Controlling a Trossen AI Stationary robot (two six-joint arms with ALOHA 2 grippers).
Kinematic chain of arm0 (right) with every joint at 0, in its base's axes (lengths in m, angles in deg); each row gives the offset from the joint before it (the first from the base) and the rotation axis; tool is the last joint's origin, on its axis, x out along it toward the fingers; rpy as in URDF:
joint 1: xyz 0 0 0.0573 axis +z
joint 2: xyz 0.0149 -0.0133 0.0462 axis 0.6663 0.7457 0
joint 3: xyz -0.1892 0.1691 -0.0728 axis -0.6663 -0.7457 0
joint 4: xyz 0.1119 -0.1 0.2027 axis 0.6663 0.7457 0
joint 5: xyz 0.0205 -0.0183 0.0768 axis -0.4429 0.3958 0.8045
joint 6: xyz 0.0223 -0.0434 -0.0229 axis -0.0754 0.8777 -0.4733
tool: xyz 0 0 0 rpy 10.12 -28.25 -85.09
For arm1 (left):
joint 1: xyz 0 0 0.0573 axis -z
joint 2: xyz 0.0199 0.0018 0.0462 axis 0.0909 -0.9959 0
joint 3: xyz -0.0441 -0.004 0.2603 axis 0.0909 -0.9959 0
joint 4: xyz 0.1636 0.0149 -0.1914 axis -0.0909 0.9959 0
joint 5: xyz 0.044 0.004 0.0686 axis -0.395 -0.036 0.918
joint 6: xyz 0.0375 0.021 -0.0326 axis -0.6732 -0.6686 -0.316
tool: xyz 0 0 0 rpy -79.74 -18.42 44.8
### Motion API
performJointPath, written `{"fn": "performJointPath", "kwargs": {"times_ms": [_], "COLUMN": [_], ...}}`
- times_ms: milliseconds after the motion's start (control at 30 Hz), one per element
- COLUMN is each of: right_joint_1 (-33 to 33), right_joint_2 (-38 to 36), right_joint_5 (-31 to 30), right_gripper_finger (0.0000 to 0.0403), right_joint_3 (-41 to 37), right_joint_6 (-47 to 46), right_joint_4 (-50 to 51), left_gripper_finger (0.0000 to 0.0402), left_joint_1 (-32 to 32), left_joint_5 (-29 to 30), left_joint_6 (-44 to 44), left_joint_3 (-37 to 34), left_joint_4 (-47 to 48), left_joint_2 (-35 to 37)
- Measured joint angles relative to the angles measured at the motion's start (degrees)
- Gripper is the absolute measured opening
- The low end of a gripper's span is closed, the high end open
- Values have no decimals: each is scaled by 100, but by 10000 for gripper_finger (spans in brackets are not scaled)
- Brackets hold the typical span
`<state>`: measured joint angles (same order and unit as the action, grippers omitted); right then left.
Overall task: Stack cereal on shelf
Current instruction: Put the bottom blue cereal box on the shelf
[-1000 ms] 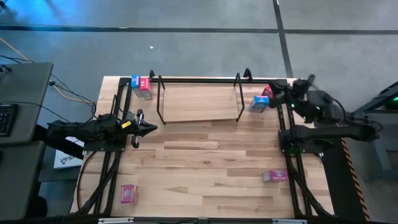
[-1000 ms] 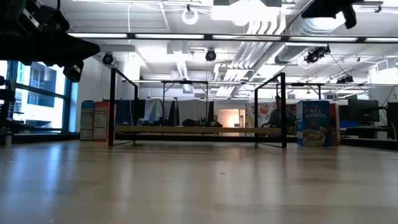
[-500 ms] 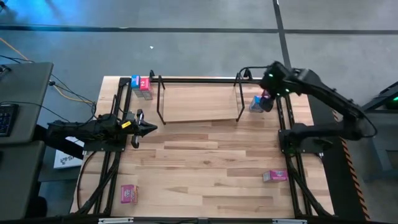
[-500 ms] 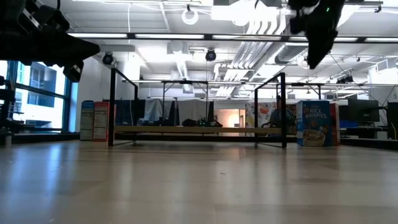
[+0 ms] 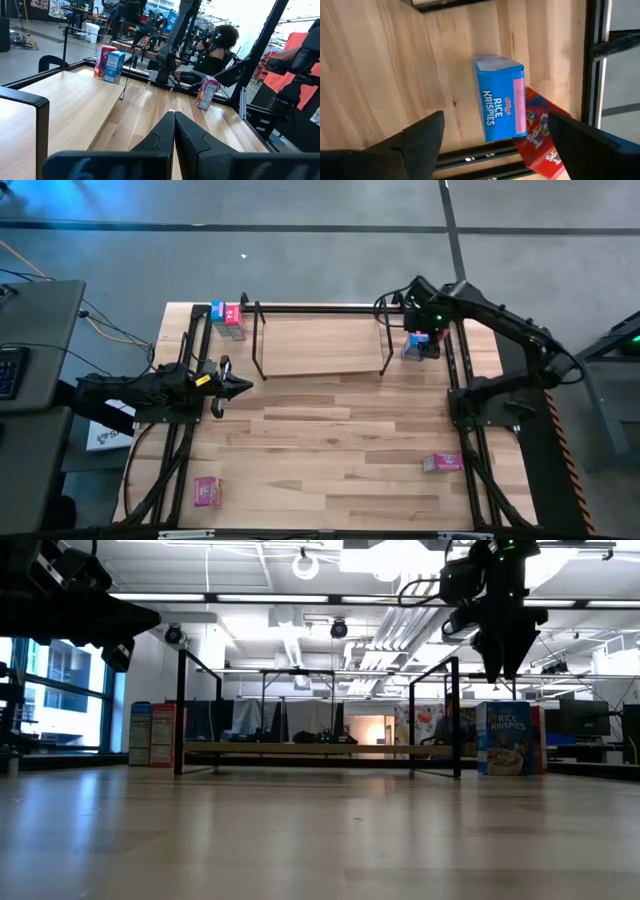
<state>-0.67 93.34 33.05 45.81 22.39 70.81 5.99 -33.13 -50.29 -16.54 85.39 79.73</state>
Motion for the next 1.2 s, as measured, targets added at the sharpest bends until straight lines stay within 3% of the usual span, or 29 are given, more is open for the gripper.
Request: {"fn": "performJointPath", "kwargs": {"times_ms": [733, 867, 1200], "right_joint_1": [-70, -70, -68], "right_joint_2": [1367, 1447, 1448], "right_joint_5": [-442, -511, -476], "right_gripper_finger": [318, 284, 143], "right_joint_3": [-7, -7, -7], "right_joint_6": [489, 484, 472], "right_joint_4": [-368, -384, -234], "left_gripper_finger": [3, 3, 3], "left_joint_1": [1, 2, 0], "left_joint_5": [0, 0, 0], "left_joint_6": [0, 0, 0], "left_joint_3": [0, 1, 0], "left_joint_4": [0, 2, 0], "left_joint_2": [0, 0, -1]}}
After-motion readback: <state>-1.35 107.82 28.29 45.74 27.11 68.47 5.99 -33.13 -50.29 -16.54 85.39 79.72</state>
